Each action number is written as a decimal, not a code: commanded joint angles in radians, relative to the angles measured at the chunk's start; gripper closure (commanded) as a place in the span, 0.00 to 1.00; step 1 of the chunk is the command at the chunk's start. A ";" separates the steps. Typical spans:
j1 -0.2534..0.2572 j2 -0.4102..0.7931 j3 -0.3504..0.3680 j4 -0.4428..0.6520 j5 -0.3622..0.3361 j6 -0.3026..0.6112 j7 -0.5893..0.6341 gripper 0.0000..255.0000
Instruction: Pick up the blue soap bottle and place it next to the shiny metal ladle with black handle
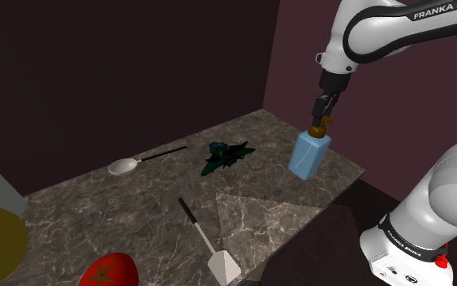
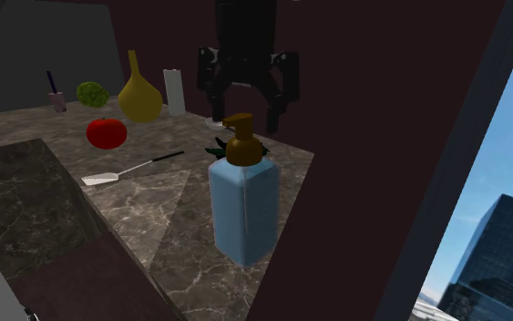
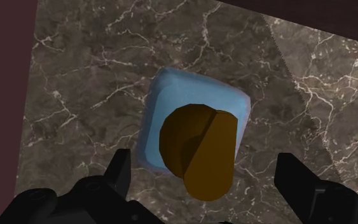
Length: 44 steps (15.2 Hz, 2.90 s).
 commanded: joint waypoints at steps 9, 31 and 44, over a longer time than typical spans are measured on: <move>0.000 -0.001 0.000 -0.003 0.000 0.003 0.000 1.00; 0.003 -0.036 0.011 0.175 0.008 -0.211 0.000 1.00; 0.007 -0.022 0.018 0.360 0.015 -0.381 -0.001 1.00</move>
